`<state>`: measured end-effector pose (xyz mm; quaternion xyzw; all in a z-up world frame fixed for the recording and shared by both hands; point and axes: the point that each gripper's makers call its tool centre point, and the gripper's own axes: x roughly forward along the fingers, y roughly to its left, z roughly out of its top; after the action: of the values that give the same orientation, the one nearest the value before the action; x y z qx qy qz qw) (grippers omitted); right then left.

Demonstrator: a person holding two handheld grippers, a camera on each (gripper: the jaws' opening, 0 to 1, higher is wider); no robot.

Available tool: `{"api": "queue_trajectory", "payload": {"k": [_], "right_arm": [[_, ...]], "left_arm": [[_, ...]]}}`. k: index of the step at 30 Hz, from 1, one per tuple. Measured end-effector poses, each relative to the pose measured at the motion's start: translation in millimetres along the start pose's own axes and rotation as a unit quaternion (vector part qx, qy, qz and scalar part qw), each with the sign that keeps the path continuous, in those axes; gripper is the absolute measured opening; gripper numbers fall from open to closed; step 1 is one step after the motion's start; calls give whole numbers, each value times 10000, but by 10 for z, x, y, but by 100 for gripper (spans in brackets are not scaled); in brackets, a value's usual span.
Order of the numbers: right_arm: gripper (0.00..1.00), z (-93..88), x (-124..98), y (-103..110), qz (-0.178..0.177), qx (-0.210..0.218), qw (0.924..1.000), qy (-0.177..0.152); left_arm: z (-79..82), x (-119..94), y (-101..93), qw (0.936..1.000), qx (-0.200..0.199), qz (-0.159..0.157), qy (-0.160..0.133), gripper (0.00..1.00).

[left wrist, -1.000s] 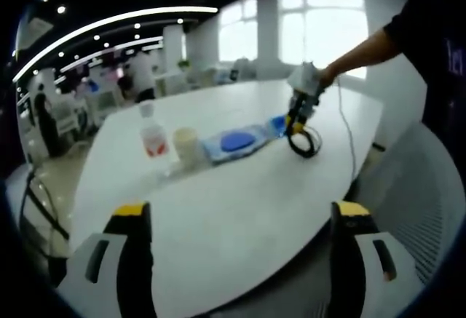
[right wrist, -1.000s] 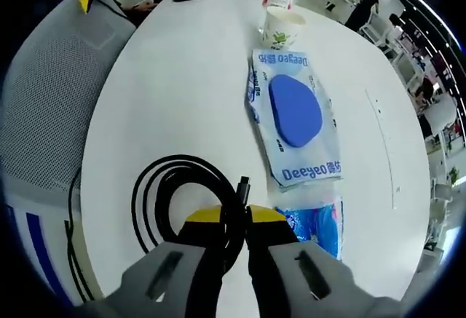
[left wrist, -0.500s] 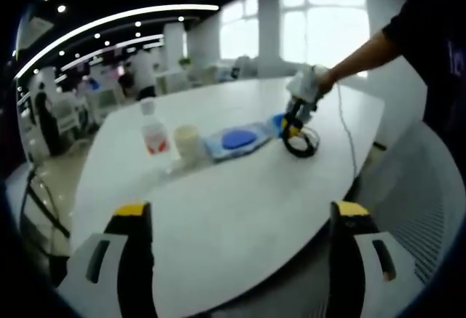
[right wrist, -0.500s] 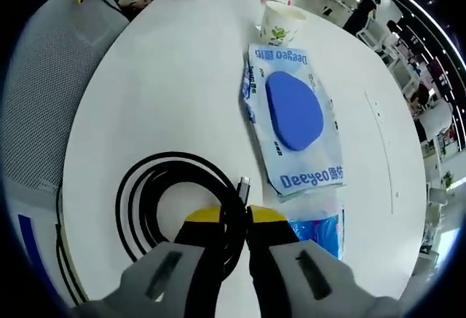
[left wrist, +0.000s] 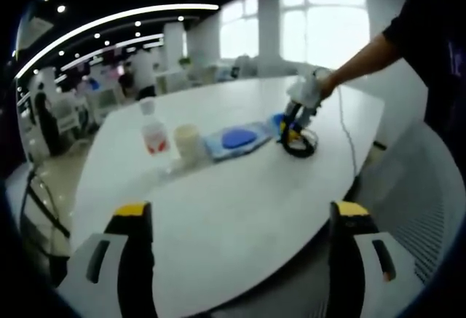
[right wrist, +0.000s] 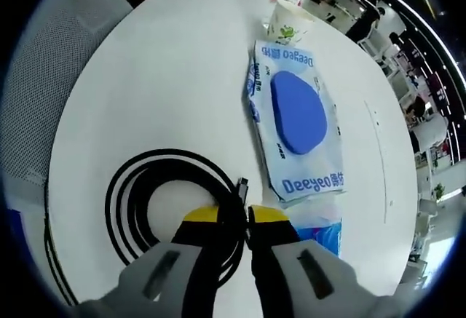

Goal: Arrange the tabletop items into an orderly group along one side of the table until the central work area is clear of visible clutter.

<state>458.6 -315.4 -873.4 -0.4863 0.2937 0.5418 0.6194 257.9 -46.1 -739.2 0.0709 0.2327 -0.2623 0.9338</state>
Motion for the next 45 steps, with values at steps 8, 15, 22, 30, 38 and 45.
{"api": "queue_trajectory", "payload": {"k": [8,15,22,30,38,45], "right_arm": [[24,118,-204,-30,-395,379,9979,-340],[38,233,-462,56,-674,1178,9883,-701],[49,299,-748,180,-1108,1603,9765,-918],[64,333,-1092,272,-1748,2582,9410,-1316],[80,224,-1417,464,-2227,3393,9002,-1579],[95,122,-1616,668,-2631,3725,8747,-1641]], "left_arm": [[22,0,-13,10000,8,-24,-40,98],[41,1,-14,10000,20,-44,-85,99],[46,3,-22,9999,33,-84,-104,99],[63,-4,-19,9999,9,-89,-143,100],[73,-12,-18,9998,37,-88,-178,100],[60,-7,49,9998,-50,-24,-188,100]]}}
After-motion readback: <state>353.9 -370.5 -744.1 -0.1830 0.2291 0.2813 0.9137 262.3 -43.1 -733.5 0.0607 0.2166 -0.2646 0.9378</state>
